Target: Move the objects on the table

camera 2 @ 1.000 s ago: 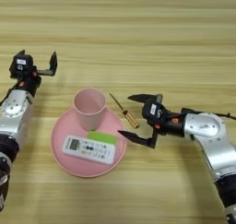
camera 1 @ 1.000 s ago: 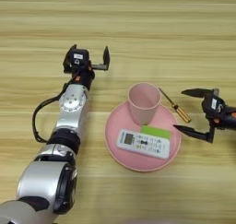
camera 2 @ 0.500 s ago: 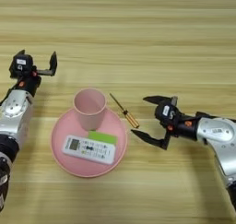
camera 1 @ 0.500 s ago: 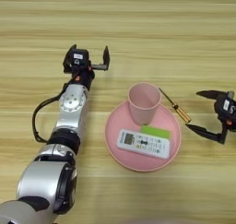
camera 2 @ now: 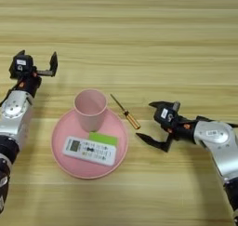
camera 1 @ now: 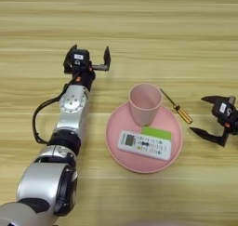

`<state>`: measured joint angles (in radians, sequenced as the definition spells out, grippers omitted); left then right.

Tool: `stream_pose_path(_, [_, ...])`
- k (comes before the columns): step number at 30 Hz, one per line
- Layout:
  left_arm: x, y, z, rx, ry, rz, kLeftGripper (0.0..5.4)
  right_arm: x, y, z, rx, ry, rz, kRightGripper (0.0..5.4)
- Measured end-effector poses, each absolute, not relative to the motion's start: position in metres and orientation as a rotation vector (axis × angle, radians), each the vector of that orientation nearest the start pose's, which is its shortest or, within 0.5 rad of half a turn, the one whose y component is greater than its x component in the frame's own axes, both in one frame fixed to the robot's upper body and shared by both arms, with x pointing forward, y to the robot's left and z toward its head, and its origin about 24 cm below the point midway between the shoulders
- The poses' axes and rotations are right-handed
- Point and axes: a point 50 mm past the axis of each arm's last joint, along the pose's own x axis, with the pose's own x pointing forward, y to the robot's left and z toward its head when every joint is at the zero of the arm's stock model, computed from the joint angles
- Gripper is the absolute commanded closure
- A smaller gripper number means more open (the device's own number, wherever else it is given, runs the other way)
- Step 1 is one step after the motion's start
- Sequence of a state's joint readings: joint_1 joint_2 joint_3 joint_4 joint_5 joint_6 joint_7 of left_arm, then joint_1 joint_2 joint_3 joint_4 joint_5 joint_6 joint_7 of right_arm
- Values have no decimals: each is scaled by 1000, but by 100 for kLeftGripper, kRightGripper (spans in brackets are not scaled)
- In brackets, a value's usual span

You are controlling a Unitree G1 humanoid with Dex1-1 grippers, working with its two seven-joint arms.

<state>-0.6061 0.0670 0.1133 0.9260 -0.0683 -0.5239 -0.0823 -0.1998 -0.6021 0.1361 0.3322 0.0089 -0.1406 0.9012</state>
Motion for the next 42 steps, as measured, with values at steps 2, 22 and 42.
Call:
stream_pose_path(2, [349,145,57,-16,-189,-84,0,267,-219,36,-553,306,934,1])
stream_pose_path(22, [349,146,57,-16,-190,-84,0,280,-208,20,-499,374,896,1])
stream_pose_path(42, [349,145,57,-17,-189,-83,0,290,-197,15,-529,354,873,199])
